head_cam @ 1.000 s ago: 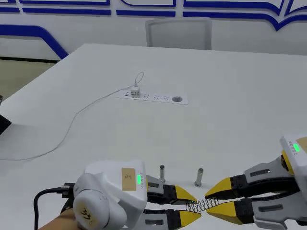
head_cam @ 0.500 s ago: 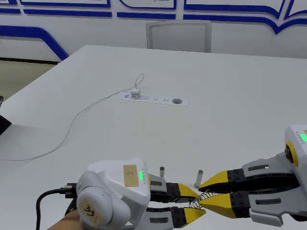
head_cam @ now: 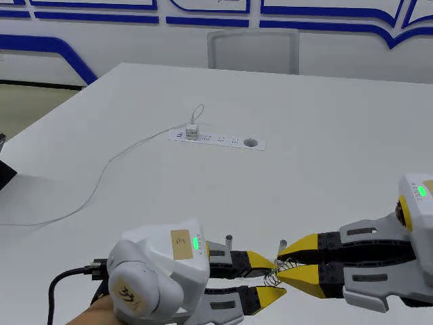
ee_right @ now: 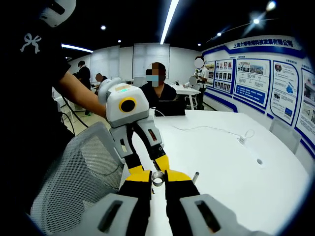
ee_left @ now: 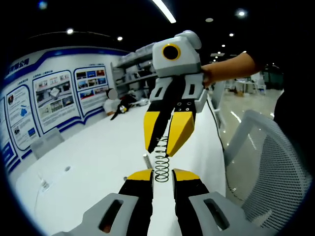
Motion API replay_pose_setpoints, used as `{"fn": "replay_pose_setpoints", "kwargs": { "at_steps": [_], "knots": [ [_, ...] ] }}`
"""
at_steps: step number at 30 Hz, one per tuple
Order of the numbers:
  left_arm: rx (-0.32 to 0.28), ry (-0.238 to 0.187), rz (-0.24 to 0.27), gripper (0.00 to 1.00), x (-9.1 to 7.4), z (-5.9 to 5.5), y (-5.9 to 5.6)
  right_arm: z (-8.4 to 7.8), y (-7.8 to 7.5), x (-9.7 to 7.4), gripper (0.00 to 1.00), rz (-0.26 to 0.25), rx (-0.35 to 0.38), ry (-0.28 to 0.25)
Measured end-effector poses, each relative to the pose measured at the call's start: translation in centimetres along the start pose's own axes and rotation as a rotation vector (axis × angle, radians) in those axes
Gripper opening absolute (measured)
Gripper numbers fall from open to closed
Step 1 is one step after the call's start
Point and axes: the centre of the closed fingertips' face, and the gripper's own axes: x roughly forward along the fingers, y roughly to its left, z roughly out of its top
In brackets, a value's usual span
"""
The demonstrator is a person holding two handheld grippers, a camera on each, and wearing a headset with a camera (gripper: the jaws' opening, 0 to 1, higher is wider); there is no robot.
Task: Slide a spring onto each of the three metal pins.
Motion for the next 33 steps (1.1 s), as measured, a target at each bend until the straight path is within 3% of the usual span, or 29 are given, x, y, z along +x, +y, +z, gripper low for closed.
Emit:
{"fn": "replay_pose_setpoints", "kwargs": {
  "at_steps": [12,21,24,26,33],
  "knots": [
    [-0.071,-0.018,0.078,0.45,-1.5,-1.1,1.6,0.8,-2.2,-0.7,0.1,-0.064,0.0,-0.006],
    [-0.153,0.021,0.136,0.68,-3.5,-3.6,2.7,0.1,-4.8,-1.1,0.1,-0.141,0.026,0.025],
    [-0.167,0.018,0.153,0.72,-4.3,-3.9,3.0,-0.2,-5.6,-1.1,0.1,-0.171,0.048,0.034],
    [-0.179,-0.053,0.181,0.75,-4.9,-2.9,3.5,-0.5,-6.2,-1.0,0.1,-0.19,0.057,0.043],
    [-0.202,-0.034,0.232,0.79,-6.4,-4.2,5.0,-1.8,-8.2,-0.4,0.11,-0.246,0.091,0.1]
  ]
}}
